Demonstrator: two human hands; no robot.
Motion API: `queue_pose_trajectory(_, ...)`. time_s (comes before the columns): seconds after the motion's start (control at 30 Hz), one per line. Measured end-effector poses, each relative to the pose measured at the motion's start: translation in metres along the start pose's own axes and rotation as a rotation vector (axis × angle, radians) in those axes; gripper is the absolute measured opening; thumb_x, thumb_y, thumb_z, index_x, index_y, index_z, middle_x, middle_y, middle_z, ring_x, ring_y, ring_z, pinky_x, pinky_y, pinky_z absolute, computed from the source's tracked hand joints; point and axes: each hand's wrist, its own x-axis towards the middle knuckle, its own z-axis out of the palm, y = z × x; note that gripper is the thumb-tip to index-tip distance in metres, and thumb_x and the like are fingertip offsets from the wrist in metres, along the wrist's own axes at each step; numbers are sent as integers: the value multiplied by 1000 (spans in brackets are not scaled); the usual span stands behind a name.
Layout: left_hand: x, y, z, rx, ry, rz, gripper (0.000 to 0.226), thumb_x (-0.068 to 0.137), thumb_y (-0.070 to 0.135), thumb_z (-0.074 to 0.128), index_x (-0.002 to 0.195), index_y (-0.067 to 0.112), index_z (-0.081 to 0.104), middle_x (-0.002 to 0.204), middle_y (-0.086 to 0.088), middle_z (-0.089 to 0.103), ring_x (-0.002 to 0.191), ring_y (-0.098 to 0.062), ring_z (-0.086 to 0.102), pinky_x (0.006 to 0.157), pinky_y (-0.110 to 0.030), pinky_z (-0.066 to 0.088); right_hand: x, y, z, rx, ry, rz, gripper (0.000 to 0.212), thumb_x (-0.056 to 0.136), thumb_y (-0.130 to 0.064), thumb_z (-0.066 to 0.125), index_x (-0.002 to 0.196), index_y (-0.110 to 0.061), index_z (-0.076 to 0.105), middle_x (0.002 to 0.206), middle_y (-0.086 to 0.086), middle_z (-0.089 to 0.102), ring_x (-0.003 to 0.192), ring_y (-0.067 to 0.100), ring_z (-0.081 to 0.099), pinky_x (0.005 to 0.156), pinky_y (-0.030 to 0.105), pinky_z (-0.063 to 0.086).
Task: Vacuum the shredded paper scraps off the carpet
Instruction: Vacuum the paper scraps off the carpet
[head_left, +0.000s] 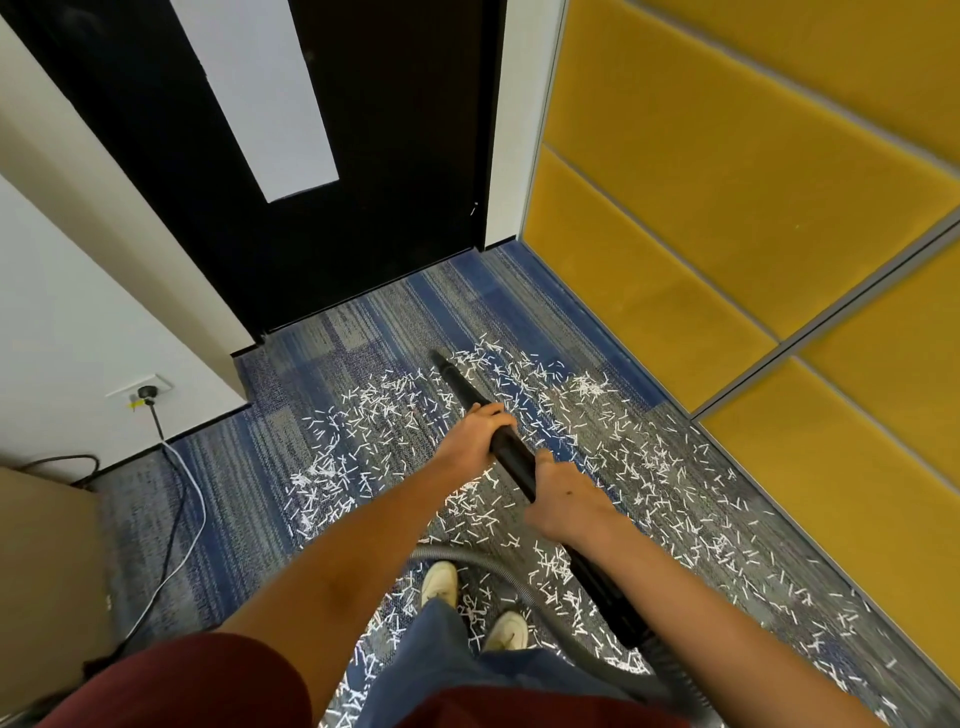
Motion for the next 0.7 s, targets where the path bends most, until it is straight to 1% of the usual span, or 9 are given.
queue_pose_trajectory(0.1,9,5,1,4,-13,-13,40,82,-7,59,115,15,61,143,-8,43,133,-34,37,111,-47,31,0,6,-8,10,2,14,39,90,-17,56,124,-10,37,93,4,48,81,23,55,68,31,46)
queue_pose_trajectory(0.23,24,12,10,-4,-33,20,41,81,-7,61,114,17,60,141,-6,45,135,-34,35,108,-48,34,2,19,-13,19,22,32,42,88,-13,56,126,-11,37,92,3,50,83,23,60,75,34,54)
queue_pose_trajectory(0.37,40,23,12,6,-35,63,40,82,-6,62,114,19,60,144,-5,42,137,-34,31,113,-47,27,4,28,-17,40,57,70,45,88,-13,57,128,-12,35,81,-1,44,76,20,56,65,29,48)
queue_pose_trajectory(0.43,49,26,11,24,-56,84,38,81,-6,62,110,19,61,143,-5,42,138,-32,30,112,-47,28,6,29,-19,48,66,94,43,89,-14,57,126,-12,36,80,-2,43,77,21,56,65,30,48)
queue_pose_trajectory(0.5,59,28,10,33,-92,117,36,78,-8,63,104,17,61,135,-7,48,132,-33,38,108,-48,33,12,29,-21,56,75,113,40,90,-16,56,124,-11,36,84,0,46,83,23,60,71,33,52)
queue_pose_trajectory(0.57,68,28,9,23,-105,157,34,74,-10,64,98,14,63,118,-7,56,116,-31,49,99,-46,40,18,29,-25,70,78,119,38,91,-16,55,124,-9,37,87,2,47,88,25,62,77,36,54)
queue_pose_trajectory(0.6,72,26,11,16,-100,165,34,73,-10,64,96,15,63,112,-6,57,109,-29,52,95,-46,43,21,29,-27,81,76,122,38,91,-15,54,124,-9,37,87,2,47,89,25,63,78,36,54)
queue_pose_trajectory(0.63,74,27,9,9,-98,170,34,72,-10,63,94,15,63,108,-6,58,105,-28,52,92,-46,45,24,30,-29,92,74,126,38,91,-14,54,124,-9,37,89,3,48,91,26,63,80,37,55)
queue_pose_trajectory(0.7,79,27,11,4,-85,180,36,73,-10,62,95,18,61,109,-3,57,105,-25,52,91,-45,46,27,33,-31,111,69,138,38,90,-13,55,124,-9,37,94,5,51,93,26,64,82,40,55)
